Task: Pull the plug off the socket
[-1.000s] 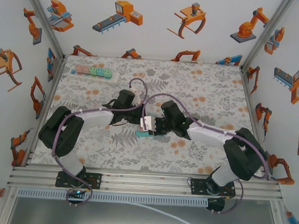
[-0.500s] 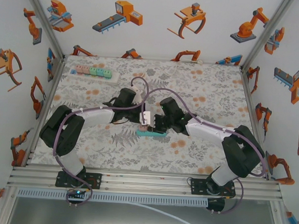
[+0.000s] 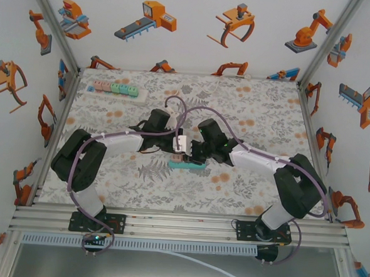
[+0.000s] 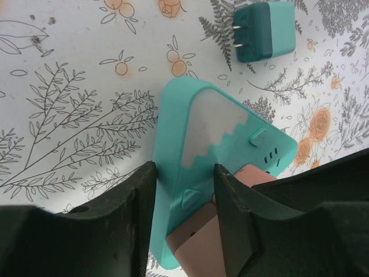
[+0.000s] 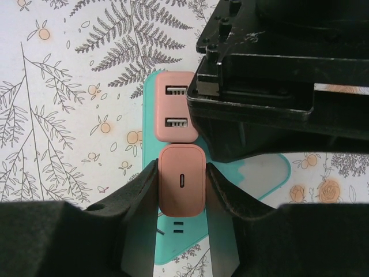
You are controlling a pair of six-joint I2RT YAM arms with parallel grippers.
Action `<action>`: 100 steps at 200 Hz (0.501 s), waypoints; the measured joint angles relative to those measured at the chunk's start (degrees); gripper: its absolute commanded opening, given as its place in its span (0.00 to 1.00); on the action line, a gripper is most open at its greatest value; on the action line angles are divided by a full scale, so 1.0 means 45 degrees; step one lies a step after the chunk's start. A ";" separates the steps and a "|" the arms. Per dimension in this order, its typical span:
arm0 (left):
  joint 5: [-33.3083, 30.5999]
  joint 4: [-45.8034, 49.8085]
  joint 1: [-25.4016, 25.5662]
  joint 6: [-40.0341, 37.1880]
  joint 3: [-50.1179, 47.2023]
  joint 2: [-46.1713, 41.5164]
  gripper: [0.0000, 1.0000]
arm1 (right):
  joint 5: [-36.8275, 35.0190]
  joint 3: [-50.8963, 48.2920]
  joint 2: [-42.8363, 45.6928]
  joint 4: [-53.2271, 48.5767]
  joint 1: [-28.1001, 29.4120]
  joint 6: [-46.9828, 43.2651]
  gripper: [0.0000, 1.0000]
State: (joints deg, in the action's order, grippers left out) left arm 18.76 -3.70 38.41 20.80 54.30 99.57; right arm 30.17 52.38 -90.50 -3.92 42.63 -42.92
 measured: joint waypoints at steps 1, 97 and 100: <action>0.0073 -0.0029 -0.0010 -0.0019 -0.0005 0.0019 0.49 | 0.0005 0.0000 -0.0005 0.0000 0.0000 0.0000 0.16; 0.0675 0.0432 -0.0238 0.0136 0.0447 0.0597 0.44 | 0.0000 0.0267 -0.0058 -0.0423 0.0000 0.0267 0.14; 0.0670 0.0432 -0.0238 0.0146 0.0447 0.0597 0.44 | -0.0015 0.0282 -0.0058 -0.0457 0.0005 0.0262 0.14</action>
State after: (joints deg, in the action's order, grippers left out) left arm 21.78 -1.76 37.34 21.45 56.31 102.26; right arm 30.11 53.65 -90.76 -5.98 42.65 -41.74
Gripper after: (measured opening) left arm 0.487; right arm 0.345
